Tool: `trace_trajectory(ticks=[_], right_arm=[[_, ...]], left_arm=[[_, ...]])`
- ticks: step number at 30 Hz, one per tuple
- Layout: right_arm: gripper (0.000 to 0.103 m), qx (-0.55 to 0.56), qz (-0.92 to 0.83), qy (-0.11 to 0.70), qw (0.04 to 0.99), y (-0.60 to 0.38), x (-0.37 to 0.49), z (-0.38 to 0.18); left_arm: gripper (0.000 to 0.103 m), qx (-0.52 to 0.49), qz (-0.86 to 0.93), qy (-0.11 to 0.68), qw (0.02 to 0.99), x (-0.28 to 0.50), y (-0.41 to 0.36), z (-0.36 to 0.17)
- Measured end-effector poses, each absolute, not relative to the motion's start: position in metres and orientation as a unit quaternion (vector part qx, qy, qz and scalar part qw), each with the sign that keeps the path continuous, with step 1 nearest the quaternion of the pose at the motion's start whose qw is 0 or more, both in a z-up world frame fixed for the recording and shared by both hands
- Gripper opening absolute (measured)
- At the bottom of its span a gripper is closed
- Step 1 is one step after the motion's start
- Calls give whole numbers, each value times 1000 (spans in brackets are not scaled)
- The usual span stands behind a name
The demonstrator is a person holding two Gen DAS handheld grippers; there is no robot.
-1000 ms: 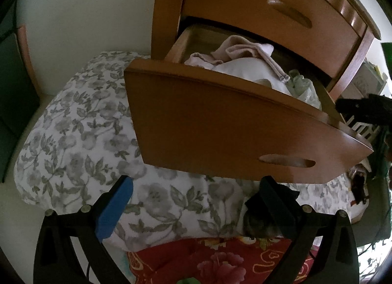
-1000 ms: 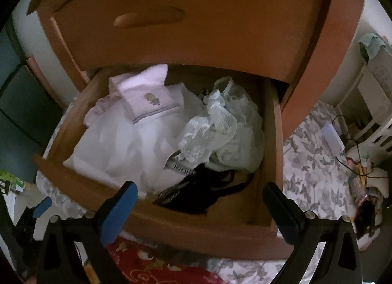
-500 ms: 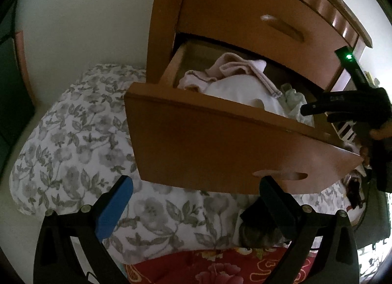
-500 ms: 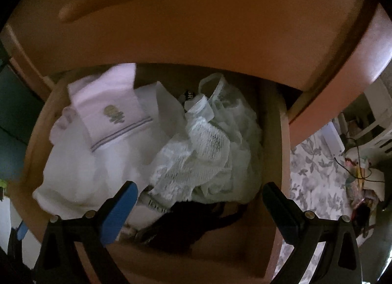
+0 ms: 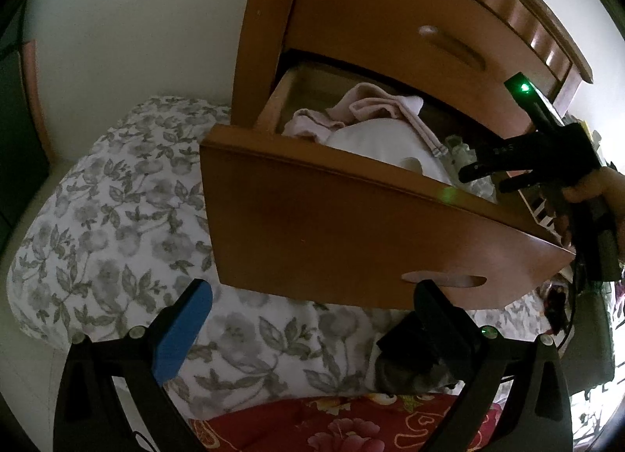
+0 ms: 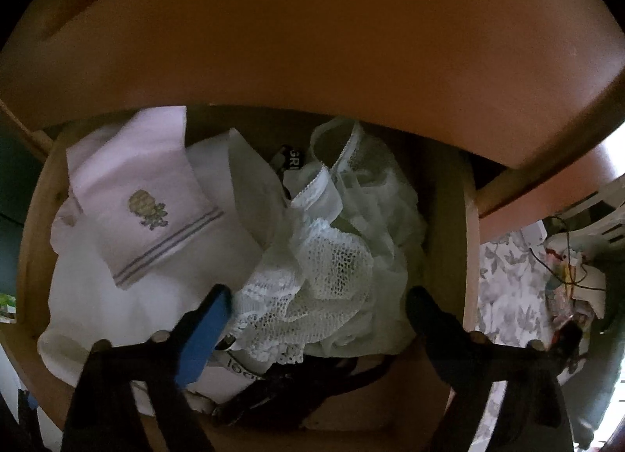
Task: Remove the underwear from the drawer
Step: 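Reach the right gripper into the drawer and grasp the white lace garment, then lift the white lace garment out of the drawer with the right gripper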
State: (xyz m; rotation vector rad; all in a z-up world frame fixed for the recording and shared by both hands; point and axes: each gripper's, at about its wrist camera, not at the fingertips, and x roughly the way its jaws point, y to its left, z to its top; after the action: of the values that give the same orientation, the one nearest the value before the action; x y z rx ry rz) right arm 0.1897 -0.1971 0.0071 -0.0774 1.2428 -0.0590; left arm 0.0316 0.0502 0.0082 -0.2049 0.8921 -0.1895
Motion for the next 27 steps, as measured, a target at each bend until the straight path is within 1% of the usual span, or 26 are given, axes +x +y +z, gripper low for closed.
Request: trace_trajectory(ticks=[2, 4, 5, 6, 7, 9, 11, 13, 15, 16, 27], right_arm=[[83, -32, -33, 587, 808, -198, 194, 4], [70, -22, -42, 592, 805, -203, 198, 1], [66, -16, -45, 593, 804, -206, 199, 1], [60, -15, -49, 593, 804, -209, 199, 0], [50, -15, -54, 593, 803, -212, 198, 0], [39, -6, -57, 594, 802, -220, 198, -1], [32, 4, -54, 593, 803, -225, 196, -1], [20, 9, -54, 589, 806, -230, 193, 1], [11, 13, -51, 584, 810, -233, 191, 2], [9, 14, -50, 582, 812, -234, 188, 3], [8, 24, -22, 553, 833, -251, 138, 27]], left_arm=[[103, -100, -90, 431, 892, 32, 51, 8], [103, -102, -89, 431, 892, 32, 52, 9], [103, -103, -89, 431, 892, 32, 52, 9], [103, -103, -88, 431, 892, 32, 53, 9], [103, -104, -89, 432, 892, 32, 53, 9], [103, -105, -90, 435, 890, 33, 52, 8], [103, -105, -92, 439, 888, 33, 51, 7], [103, -104, -93, 440, 887, 32, 50, 8], [103, -104, -93, 439, 887, 31, 50, 9], [103, -104, -93, 440, 887, 31, 50, 9], [103, -104, -95, 444, 885, 25, 46, 15]])
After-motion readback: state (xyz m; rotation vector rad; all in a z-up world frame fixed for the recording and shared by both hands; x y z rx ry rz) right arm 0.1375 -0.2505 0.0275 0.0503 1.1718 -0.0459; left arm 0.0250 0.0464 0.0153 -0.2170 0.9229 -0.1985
